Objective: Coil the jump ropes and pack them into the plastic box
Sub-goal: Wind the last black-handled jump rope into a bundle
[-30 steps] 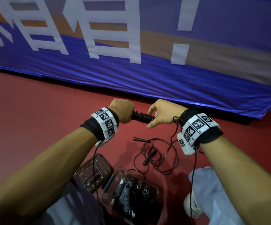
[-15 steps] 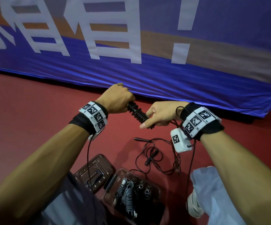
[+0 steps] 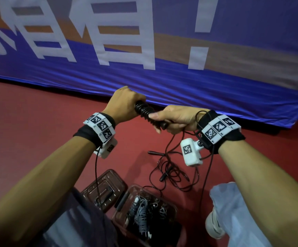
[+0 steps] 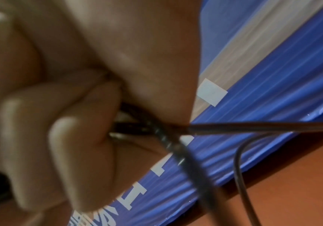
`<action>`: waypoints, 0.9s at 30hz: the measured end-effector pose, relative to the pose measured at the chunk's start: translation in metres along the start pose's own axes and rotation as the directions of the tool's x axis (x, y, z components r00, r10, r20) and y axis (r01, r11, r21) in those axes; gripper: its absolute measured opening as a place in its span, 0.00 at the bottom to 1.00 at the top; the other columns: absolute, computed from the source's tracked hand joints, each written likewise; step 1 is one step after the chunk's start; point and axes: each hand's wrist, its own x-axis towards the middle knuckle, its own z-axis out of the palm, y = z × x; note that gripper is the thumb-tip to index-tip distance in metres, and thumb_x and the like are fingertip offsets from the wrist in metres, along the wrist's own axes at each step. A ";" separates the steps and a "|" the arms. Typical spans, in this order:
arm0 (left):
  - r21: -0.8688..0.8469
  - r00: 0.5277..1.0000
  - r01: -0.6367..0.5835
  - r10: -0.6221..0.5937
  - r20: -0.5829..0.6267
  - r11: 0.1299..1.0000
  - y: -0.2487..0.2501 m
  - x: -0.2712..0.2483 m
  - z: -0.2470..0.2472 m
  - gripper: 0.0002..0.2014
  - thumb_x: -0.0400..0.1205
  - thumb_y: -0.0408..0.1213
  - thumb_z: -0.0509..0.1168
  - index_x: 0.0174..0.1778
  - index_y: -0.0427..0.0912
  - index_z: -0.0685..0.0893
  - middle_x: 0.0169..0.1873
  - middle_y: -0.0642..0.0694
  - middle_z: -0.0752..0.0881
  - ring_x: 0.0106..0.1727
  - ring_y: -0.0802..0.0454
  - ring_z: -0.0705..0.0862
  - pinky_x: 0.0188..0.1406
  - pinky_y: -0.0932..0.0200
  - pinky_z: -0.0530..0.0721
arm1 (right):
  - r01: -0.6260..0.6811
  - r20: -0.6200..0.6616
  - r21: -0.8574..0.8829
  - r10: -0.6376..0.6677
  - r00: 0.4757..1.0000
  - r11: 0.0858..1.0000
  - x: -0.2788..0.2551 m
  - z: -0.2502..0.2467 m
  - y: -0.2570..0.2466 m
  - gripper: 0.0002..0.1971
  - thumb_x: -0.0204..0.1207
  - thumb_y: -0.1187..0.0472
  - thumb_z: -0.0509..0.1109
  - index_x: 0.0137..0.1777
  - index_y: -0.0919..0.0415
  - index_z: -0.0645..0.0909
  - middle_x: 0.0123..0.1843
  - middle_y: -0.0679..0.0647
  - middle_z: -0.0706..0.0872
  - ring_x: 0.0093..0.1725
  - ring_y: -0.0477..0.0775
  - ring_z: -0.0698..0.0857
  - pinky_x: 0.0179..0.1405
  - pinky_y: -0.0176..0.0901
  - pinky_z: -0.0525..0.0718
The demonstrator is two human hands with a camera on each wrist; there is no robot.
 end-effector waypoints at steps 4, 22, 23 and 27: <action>-0.130 0.973 0.230 -0.231 0.005 0.964 0.001 0.001 -0.001 0.02 0.69 0.34 0.68 0.34 0.44 0.86 0.25 0.44 0.85 0.34 0.33 0.83 0.31 0.54 0.71 | 0.106 -0.068 0.256 -0.091 0.993 0.961 0.002 0.004 -0.006 0.33 0.77 0.31 0.62 0.31 0.65 0.73 0.10 0.46 0.59 0.12 0.43 0.55 0.20 0.40 0.50; 0.032 0.724 0.637 -0.612 0.317 0.770 0.012 -0.004 0.020 0.07 0.79 0.42 0.66 0.46 0.43 0.80 0.38 0.46 0.83 0.38 0.43 0.82 0.41 0.52 0.80 | 0.321 -0.438 0.773 0.094 0.894 0.547 0.035 0.020 0.000 0.34 0.90 0.37 0.50 0.40 0.69 0.76 0.14 0.47 0.61 0.13 0.43 0.56 0.12 0.33 0.57; 0.077 0.721 0.626 -0.614 0.322 0.776 0.012 -0.004 0.021 0.07 0.79 0.42 0.66 0.48 0.43 0.80 0.37 0.47 0.82 0.39 0.43 0.82 0.41 0.52 0.81 | 0.324 -0.457 0.777 0.129 0.880 0.539 0.037 0.023 0.002 0.34 0.92 0.38 0.47 0.42 0.69 0.76 0.14 0.47 0.63 0.12 0.43 0.57 0.11 0.34 0.57; 0.194 0.710 0.604 -0.633 0.308 0.773 0.013 -0.002 0.023 0.07 0.79 0.42 0.67 0.47 0.45 0.77 0.36 0.48 0.79 0.39 0.44 0.80 0.41 0.52 0.77 | 0.367 -0.495 0.819 0.220 0.840 0.441 0.044 0.032 0.003 0.27 0.93 0.42 0.42 0.56 0.65 0.71 0.22 0.55 0.72 0.13 0.44 0.60 0.11 0.33 0.59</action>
